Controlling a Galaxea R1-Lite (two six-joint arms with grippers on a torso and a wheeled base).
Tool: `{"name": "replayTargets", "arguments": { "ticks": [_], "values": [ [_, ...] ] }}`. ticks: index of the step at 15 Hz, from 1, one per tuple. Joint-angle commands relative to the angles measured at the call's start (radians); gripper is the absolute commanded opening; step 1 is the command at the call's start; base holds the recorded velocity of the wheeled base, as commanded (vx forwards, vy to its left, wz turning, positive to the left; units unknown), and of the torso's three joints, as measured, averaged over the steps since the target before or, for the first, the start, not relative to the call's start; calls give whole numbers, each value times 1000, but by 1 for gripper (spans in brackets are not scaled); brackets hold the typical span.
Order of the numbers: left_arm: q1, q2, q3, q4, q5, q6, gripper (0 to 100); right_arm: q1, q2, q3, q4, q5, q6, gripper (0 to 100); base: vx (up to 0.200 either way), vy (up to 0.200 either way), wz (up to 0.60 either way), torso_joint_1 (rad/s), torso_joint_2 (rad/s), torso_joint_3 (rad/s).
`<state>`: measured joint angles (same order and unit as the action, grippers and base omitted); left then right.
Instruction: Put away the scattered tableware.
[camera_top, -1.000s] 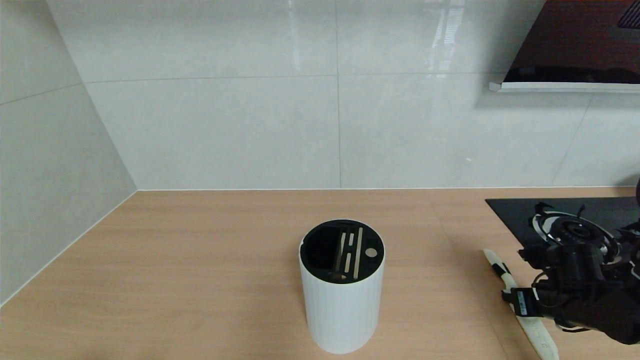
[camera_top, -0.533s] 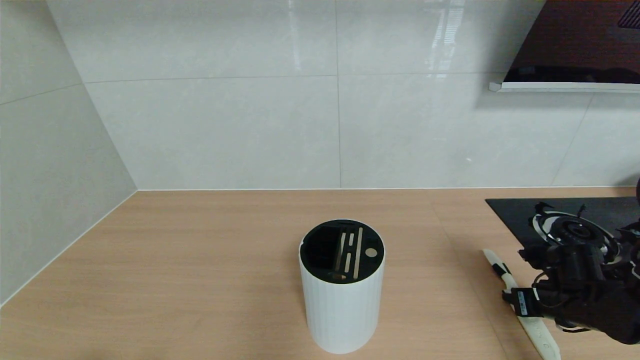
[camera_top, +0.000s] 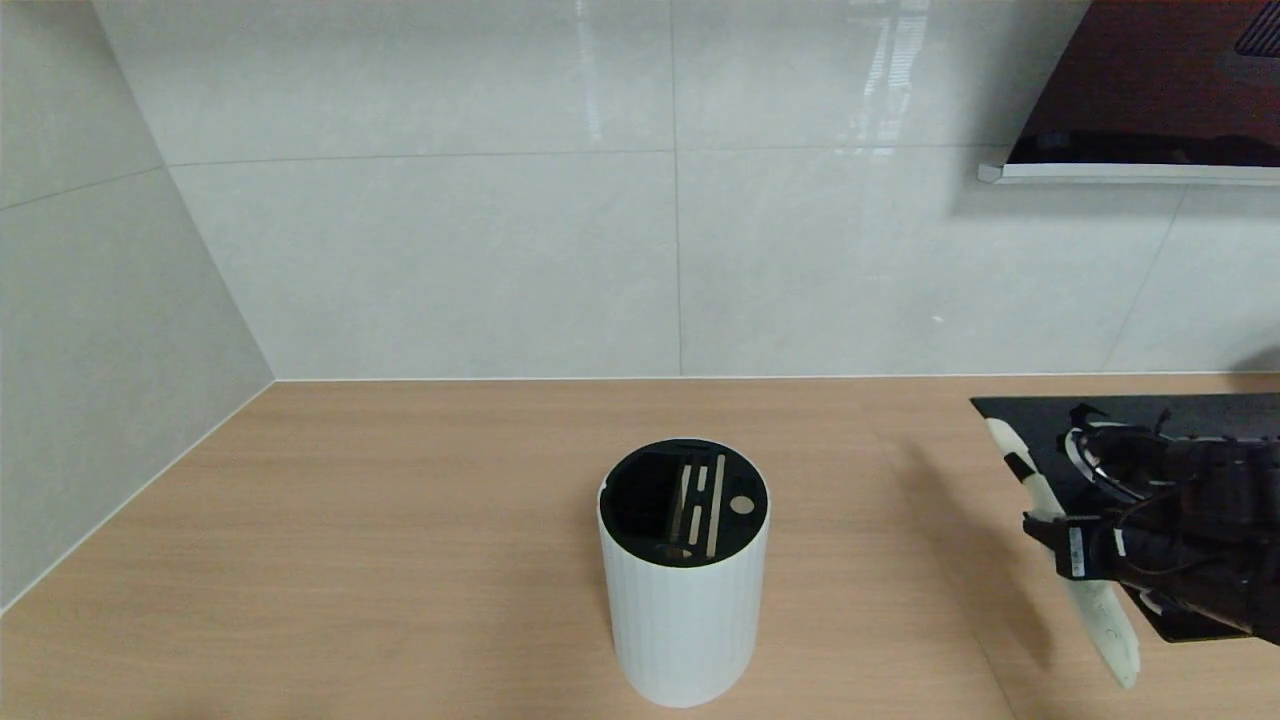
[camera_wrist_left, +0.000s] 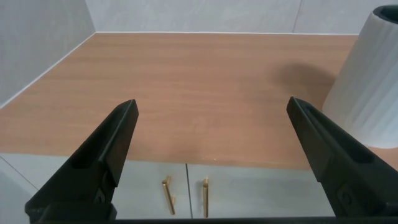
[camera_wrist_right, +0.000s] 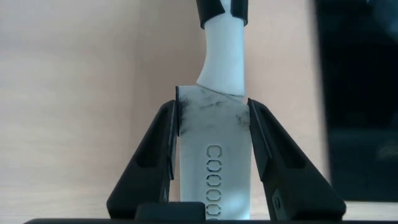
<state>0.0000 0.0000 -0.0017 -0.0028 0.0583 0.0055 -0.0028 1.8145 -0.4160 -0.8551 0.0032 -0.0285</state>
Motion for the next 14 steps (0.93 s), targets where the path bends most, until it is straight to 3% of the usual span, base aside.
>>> {"name": "replayTargets", "arguments": {
  "ticks": [1, 5, 6, 7, 8, 11, 13, 14],
  "values": [
    [0, 0, 0, 0, 0, 2, 100, 66, -158, -20, -2, -6, -1, 0, 0, 0, 0, 0, 0, 0],
    [0, 0, -8, -11, -6, -6, 100, 224, -268, -99, 8, -6, -2, 0, 0, 0, 0, 0, 0, 0],
    [0, 0, -46, -36, -48, -2, 100, 267, -294, -106, 18, -9, -2, 0, 0, 0, 0, 0, 0, 0],
    [0, 2, -92, -36, -101, -2, 100, 287, -307, -109, 25, -14, -2, 0, 0, 0, 0, 0, 0, 0],
    [-6, 83, -195, 12, -258, -2, 100, 326, -319, -141, 39, -19, -4, 0, 0, 0, 0, 0, 0, 0],
    [-8, 462, -373, 12, -472, -1, 100, 428, -331, -247, 145, -38, -4, 0, 0, 0, 0, 0, 0, 0],
    [-38, 726, -460, -102, -569, -1, 100, 480, -327, -265, 154, -45, -5, 0, 0, 0, 0, 0, 0, 0],
    [-95, 847, -498, -187, -571, -12, 100, 501, -322, -288, 157, -45, -8, 0, 0, 0, 0, 0, 0, 0]
  ]
}}
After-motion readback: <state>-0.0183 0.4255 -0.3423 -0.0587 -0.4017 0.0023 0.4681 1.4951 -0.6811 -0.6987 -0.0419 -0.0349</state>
